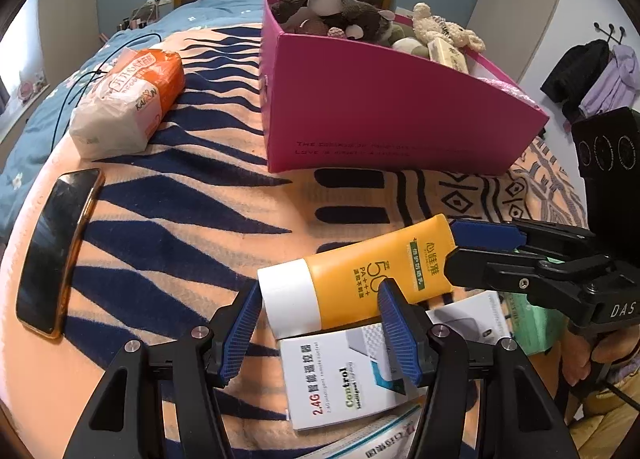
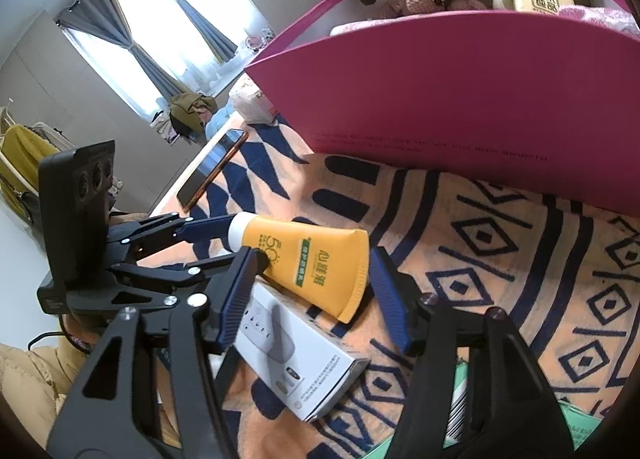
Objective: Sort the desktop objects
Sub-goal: 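Close both grippers on the yellow sunscreen tube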
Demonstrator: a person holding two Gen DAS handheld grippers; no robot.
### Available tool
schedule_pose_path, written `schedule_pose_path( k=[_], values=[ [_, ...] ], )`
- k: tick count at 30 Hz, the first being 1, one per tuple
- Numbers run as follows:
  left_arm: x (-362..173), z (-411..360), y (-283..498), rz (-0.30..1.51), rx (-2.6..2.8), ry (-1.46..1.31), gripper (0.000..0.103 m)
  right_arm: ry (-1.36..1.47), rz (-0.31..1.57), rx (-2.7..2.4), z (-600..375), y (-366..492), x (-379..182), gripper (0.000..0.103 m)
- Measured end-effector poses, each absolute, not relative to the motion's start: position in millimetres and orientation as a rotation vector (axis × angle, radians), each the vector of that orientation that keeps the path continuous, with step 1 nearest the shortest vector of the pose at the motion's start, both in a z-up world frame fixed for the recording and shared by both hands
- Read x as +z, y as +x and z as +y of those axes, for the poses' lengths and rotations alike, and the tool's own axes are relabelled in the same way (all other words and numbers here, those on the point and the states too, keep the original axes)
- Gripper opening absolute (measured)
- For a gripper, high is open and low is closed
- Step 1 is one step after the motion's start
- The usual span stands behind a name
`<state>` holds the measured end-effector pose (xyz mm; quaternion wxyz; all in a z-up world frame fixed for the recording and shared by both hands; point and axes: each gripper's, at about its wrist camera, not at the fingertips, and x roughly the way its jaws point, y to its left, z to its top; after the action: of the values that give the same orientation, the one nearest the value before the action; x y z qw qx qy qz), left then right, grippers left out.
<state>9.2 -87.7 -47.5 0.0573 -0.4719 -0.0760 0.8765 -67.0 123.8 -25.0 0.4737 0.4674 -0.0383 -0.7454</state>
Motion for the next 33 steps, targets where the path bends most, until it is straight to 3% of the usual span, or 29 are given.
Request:
schedule_pose_path(
  k=[12, 33],
  values=[
    [-39.6, -88.7, 12.0, -0.298, 2.659, -1.401, 0.066, 1.105, -0.125, -1.827, 122.4, -61.0, -20.6, 0.045],
    [-46.9, -72.4, 9.3, -0.210, 2.646, -1.457, 0.064, 1.181, 0.078, -1.918, 118.8, -48.7, -36.6, 0.044]
  ],
)
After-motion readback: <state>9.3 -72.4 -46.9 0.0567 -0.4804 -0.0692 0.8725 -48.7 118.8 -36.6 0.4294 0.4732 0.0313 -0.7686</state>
